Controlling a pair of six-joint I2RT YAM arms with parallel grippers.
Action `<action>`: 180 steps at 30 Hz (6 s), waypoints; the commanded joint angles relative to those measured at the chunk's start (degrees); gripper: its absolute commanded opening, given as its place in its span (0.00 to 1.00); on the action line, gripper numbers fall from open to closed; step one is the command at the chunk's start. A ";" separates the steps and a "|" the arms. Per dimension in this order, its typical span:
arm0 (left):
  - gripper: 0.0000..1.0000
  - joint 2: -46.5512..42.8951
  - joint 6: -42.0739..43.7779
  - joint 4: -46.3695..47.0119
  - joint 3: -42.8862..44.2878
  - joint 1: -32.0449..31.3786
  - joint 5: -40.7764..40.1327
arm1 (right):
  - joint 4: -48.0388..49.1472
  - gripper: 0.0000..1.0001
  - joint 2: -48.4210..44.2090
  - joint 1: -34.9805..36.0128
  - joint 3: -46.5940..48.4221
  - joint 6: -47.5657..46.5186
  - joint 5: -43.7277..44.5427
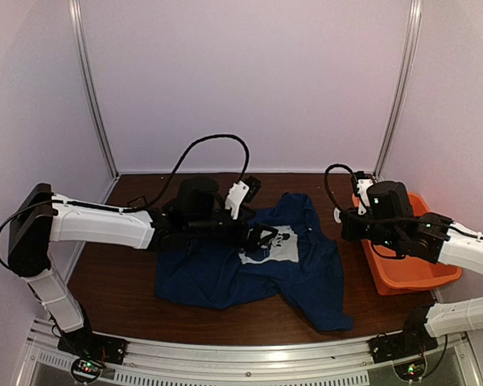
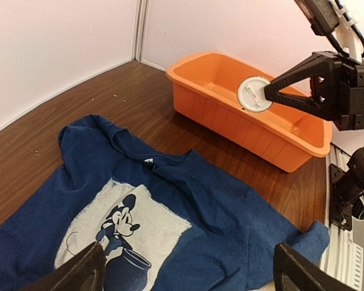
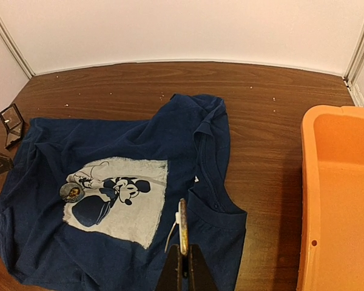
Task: Pin the brooch onto the clothing
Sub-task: Hold the clothing with brooches at the center of the board.
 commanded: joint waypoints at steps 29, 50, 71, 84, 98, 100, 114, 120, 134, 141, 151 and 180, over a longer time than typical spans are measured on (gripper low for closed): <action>0.98 1.23 -0.77 3.35 -0.30 0.24 -10.24 | 0.21 0.00 0.50 -0.16 -0.33 -0.18 0.98; 0.98 -3.10 0.12 1.69 -3.39 0.21 -12.76 | 1.15 0.00 4.72 -0.14 1.63 1.59 -2.51; 0.98 -1.07 0.01 -0.02 0.09 0.27 -12.53 | -0.10 0.00 4.11 -0.14 1.52 0.57 -2.13; 0.98 -1.38 0.49 -1.06 0.57 0.20 -12.92 | -0.50 0.00 4.08 -0.14 1.64 0.73 -1.94; 0.98 -1.98 1.56 -1.70 0.43 0.25 -11.63 | -0.39 0.00 4.01 -0.15 1.35 1.15 -1.38; 0.98 -2.06 1.87 -2.10 0.84 0.21 -11.45 | -0.71 0.00 4.40 -0.20 1.81 1.28 -1.54; 0.98 -3.82 1.80 -1.06 -1.01 0.20 -12.82 | -0.23 0.00 3.93 -0.21 0.72 1.86 -1.54; 0.98 -4.74 2.30 -0.91 -1.95 0.22 -14.99 | 0.84 0.00 3.69 -0.27 -0.07 2.08 -2.31; 0.98 -4.76 6.00 -7.24 0.48 0.85 -17.06 | 1.30 0.00 5.61 -0.14 1.24 2.18 -3.35; 0.98 -6.62 4.14 -8.17 0.31 3.82 -15.33 | 1.09 0.00 4.83 -0.23 1.02 2.74 -3.49; 0.97 -5.97 8.31 -13.46 2.76 5.51 -13.42 | 3.01 0.00 6.30 -0.16 0.88 3.78 -5.23; 0.98 18.32 28.42 -27.99 20.16 7.53 4.34 | 6.41 0.00 10.40 -0.22 -1.21 6.53 -7.23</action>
